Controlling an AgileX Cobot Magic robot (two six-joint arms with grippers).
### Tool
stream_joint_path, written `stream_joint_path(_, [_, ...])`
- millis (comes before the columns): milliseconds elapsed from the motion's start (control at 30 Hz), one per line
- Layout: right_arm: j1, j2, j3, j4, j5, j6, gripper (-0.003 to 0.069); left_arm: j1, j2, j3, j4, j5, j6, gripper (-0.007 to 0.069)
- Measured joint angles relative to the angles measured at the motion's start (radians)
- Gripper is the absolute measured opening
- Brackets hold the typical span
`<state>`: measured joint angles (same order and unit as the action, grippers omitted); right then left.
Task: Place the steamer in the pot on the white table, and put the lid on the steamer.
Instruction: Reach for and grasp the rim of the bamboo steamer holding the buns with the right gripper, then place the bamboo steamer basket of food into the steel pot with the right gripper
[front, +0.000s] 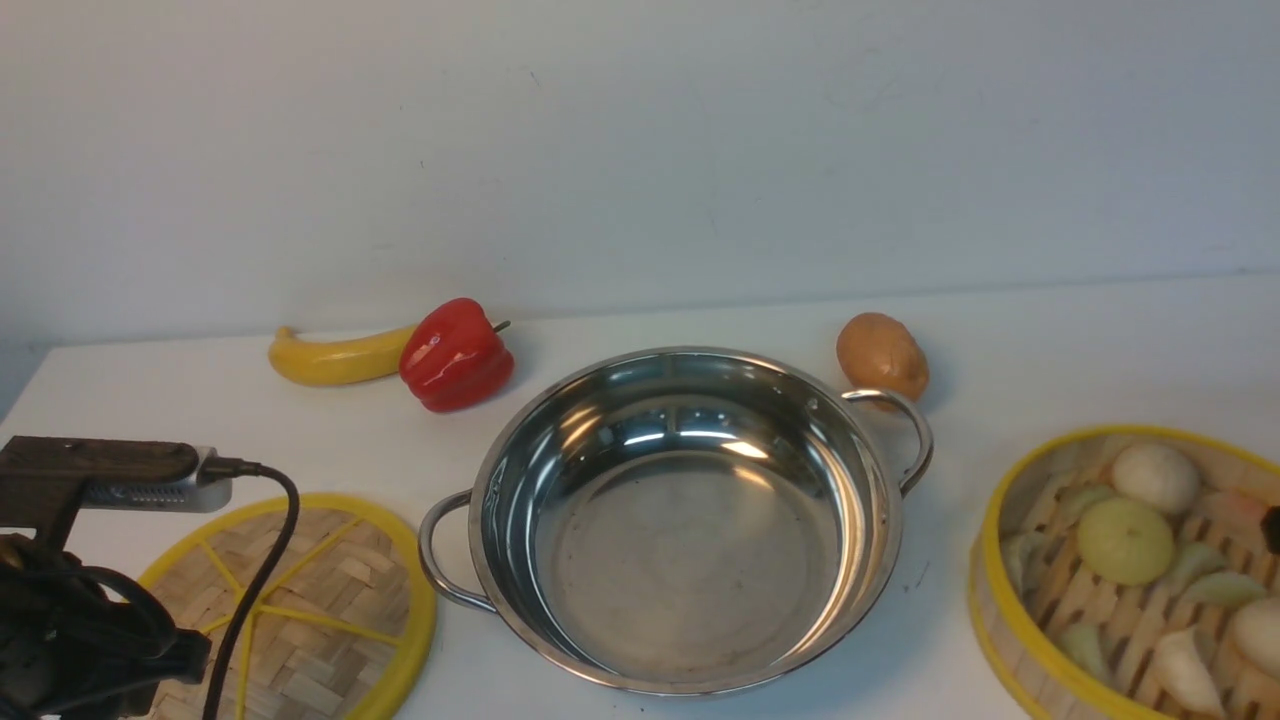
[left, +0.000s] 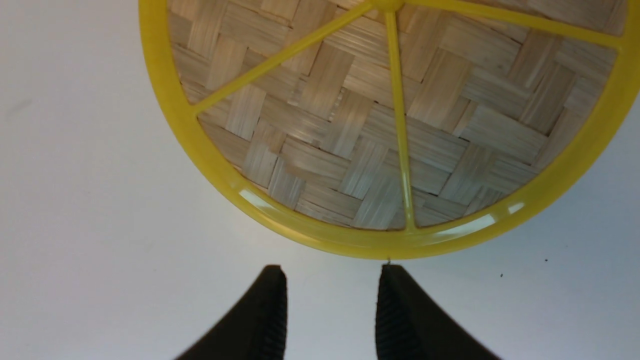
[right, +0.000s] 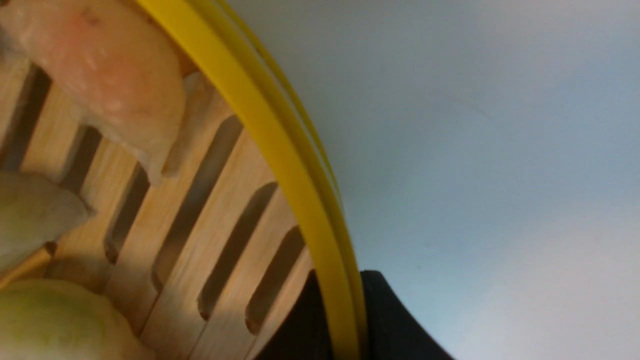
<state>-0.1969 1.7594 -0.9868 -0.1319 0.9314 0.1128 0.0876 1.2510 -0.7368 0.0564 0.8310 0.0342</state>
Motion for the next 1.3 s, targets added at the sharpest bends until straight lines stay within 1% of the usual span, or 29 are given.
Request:
stream_joint_path(133, [-0.059,-0.030,-0.016,0.004,0.051,-0.005,0.0051,0.000,0.000,0.000,0.001,0.000,0.000,0.0241])
stream_joint_path(267, [-0.099,-0.076,-0.064,0.014,0.147,-0.047,0.0051,0.000,0.000,0.000,0.001,-0.001,0.000,0.0241])
stream_joint_path(367, [-0.105,-0.096,-0.110,0.044,0.209,-0.087,0.0051,0.000,0.000,0.000,0.001,-0.001,0.000,0.0241])
stream_joint_path(500, [-0.103,-0.113,-0.232,0.139,0.300,-0.146,0.0051,0.000,0.001,0.000,0.000,-0.001,0.000,0.0241])
stream_joint_path(600, [-0.103,-0.113,-0.283,0.164,0.303,-0.157,0.0051,0.000,0.001,0.000,0.000,-0.001,0.000,0.0241])
stream_joint_path(700, [-0.085,-0.113,-0.373,0.239,0.303,-0.170,0.0051,0.000,0.001,0.000,-0.001,-0.001,-0.001,0.0241])
stream_joint_path(767, [-0.052,-0.113,-0.416,0.268,0.301,-0.171,0.0051,0.000,0.001,0.000,-0.011,-0.001,-0.001,0.0241])
stream_joint_path(833, [0.006,-0.109,-0.453,0.283,0.302,-0.169,0.0051,0.000,0.001,0.000,-0.025,-0.001,-0.001,0.0241])
stream_joint_path(967, [0.210,-0.034,-0.565,0.294,0.306,-0.118,0.0051,0.000,0.001,0.000,-0.048,-0.011,-0.001,0.0241])
stream_joint_path(1067, [0.307,0.026,-0.621,0.295,0.309,-0.090,0.0051,0.000,0.001,0.000,-0.048,-0.015,-0.001,0.0241])
stream_joint_path(1100, [0.316,0.032,-0.626,0.295,0.309,-0.087,0.0051,0.000,0.001,0.000,-0.048,-0.014,-0.001,0.0241])
stream_joint_path(1133, [0.389,0.083,-0.673,0.295,0.309,-0.069,0.0051,0.000,0.001,0.000,-0.048,-0.014,-0.001,0.0241])
stream_joint_path(1167, [0.433,0.117,-0.705,0.297,0.310,-0.056,0.0051,0.000,0.001,0.000,-0.048,-0.014,-0.001,0.0241])
stream_joint_path(1200, [0.440,0.123,-0.710,0.297,0.310,-0.056,0.0051,0.000,0.001,0.000,-0.048,-0.014,-0.001,0.0241])
stream_joint_path(1233, [0.497,0.170,-0.755,0.303,0.310,-0.044,0.0051,0.000,0.001,0.000,-0.048,-0.014,-0.001,0.0241])
stream_joint_path(1300, [0.538,0.210,-0.788,0.310,0.310,-0.036,0.0051,0.000,0.001,0.000,-0.048,-0.014,-0.001,0.0241])
